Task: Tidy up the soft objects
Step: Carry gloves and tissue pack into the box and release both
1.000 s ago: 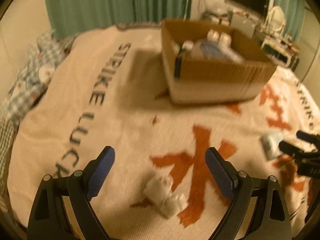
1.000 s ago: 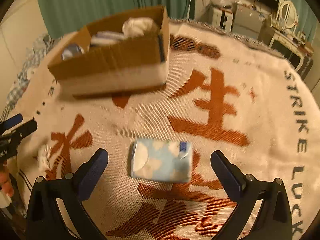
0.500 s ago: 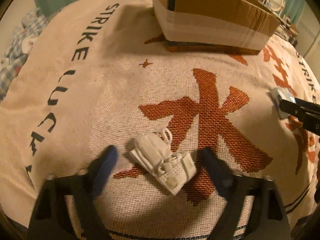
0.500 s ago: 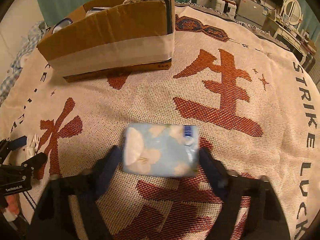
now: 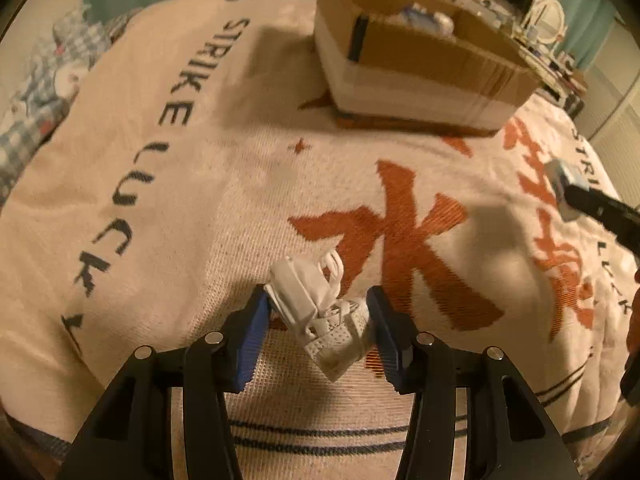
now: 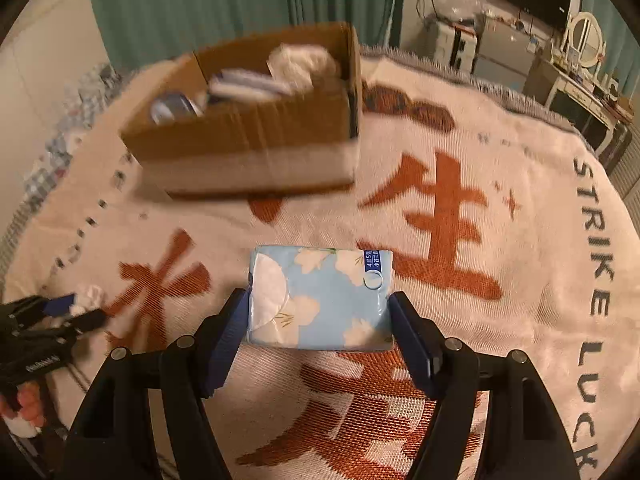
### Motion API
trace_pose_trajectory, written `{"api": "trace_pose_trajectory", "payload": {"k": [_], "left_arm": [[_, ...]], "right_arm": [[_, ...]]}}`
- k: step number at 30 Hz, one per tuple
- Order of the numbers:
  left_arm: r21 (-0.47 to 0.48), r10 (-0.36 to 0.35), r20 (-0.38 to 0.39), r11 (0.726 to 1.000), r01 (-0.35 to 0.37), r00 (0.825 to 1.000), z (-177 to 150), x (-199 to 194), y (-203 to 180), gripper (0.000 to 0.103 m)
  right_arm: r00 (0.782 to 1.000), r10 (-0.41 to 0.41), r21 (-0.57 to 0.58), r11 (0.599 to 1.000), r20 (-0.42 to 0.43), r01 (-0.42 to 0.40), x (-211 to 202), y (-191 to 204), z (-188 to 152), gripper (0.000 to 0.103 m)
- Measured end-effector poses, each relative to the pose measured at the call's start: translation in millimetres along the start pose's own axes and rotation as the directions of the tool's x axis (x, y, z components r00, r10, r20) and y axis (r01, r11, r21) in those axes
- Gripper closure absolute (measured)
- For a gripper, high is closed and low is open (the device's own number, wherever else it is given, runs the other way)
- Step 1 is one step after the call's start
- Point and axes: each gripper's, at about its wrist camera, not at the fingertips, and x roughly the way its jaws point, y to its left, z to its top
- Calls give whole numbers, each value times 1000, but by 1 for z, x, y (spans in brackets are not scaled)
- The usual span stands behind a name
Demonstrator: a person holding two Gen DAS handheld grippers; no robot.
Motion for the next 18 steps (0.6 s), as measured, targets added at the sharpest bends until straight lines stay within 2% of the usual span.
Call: {"api": "trace_pose_trajectory", "payload": {"k": [4,8,13,18], "left_arm": [[14,-25,33,1000,24,999,19,-21,-10,54],[53,-44,136,998,37,990,50,-57,-24,54],[80,-72,284,996,51,956,97,-103,-30,54],[71,-83,373,996,61,924,147,-128,-28,54]], "right_arm": [[993,28,-70,997,115,-20,-43,15,24,33],[978,32,-128,992,204,-6,-85,31,60,32],[954,53,-181,984,294,1,-129,52,111,32],[931,69,-248,968,358,24,-158,77,161,32]]}}
